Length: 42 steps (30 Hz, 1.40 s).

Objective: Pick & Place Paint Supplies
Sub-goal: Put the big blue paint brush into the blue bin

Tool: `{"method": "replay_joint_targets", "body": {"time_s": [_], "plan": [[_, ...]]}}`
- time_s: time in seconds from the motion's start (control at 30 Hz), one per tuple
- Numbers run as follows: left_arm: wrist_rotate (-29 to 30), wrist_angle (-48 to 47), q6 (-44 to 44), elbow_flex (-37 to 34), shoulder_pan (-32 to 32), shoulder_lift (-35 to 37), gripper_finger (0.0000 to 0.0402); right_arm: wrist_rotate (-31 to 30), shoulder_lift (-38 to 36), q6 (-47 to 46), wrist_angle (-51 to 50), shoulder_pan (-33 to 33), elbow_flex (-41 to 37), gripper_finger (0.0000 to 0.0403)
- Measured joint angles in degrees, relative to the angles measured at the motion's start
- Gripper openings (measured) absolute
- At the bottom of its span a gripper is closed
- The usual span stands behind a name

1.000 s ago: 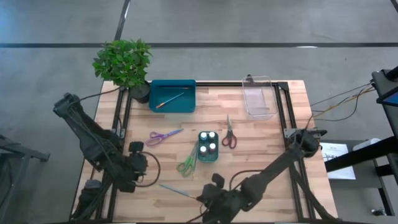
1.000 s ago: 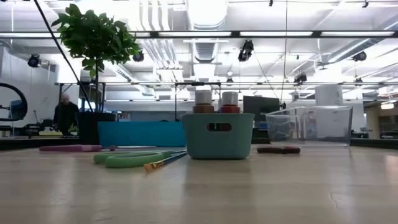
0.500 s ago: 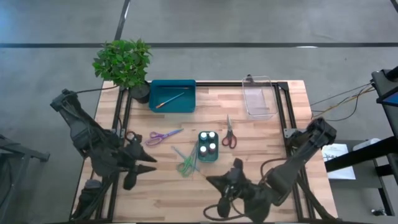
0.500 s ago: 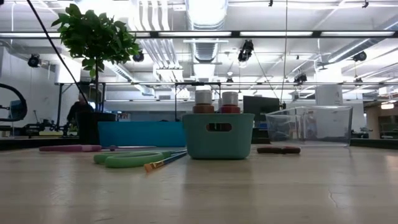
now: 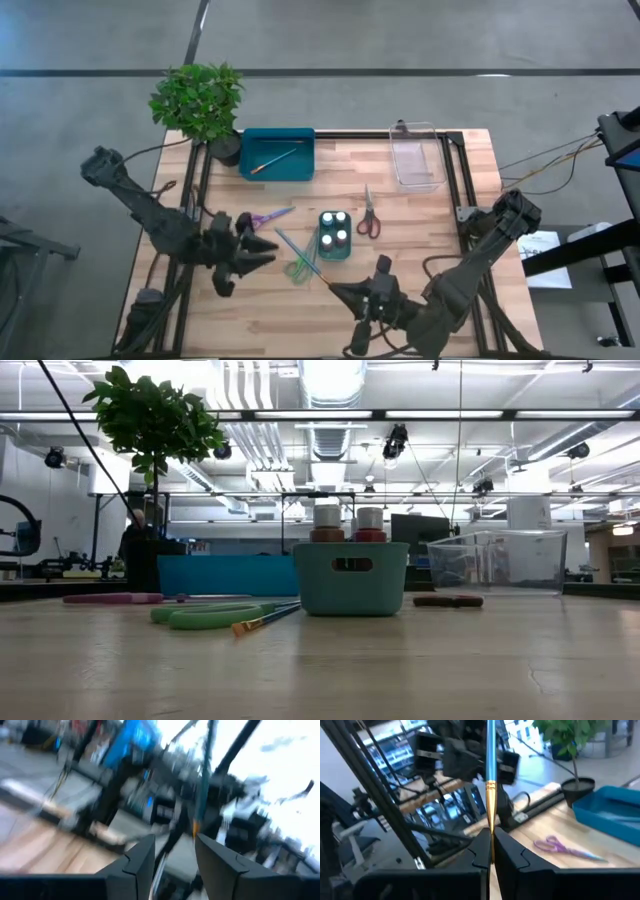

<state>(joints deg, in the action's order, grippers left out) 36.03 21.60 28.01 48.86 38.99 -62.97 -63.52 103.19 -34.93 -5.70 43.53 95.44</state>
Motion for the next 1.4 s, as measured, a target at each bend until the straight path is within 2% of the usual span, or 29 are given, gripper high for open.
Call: {"method": "replay_joint_targets", "body": {"time_s": [0.07, 0.13, 0.27, 0.43, 0.67, 0.87, 1.03, 1.4], "plan": [[0.1, 10.5, -3.4, -3.3, -0.5, -0.1, 0.015, 0.0, -0.1, 2.8, 2.8, -0.3, 0.0, 0.0008], [0.2, 16.9, -5.8, -5.7, -0.6, -0.2, 0.015, 0.2, -0.3, 5.1, 5.1, -0.7, 0.0, 0.0008], [-1.3, 22.1, -9.1, -6.7, -1.1, -0.2, 0.015, 2.4, -0.4, 9.2, 8.8, -2.2, 0.0, 0.0008], [-1.6, 22.3, -13.7, -5.0, -1.9, -0.3, 0.015, 11.3, -0.4, 11.6, 9.6, -5.9, 0.0, 0.0008], [-1.8, 22.4, -20.2, -1.7, -2.4, -0.2, 0.015, 18.2, -1.5, 16.5, 11.3, -10.1, 0.0, 0.0008], [-2.3, 22.2, -22.2, -0.4, -2.6, -0.2, 0.015, 24.5, -1.6, 18.9, 12.1, -13.6, 0.0, 0.0008], [-2.6, 22.2, -22.2, -0.3, -2.6, -0.2, 0.015, 26.5, -1.5, 19.1, 12.2, -14.7, 0.0, 0.0008], [-3.3, 22.4, -22.9, 0.0, -2.6, -0.2, 0.015, 26.6, -1.3, 18.8, 10.3, -15.3, -0.1, 0.0008]]}}
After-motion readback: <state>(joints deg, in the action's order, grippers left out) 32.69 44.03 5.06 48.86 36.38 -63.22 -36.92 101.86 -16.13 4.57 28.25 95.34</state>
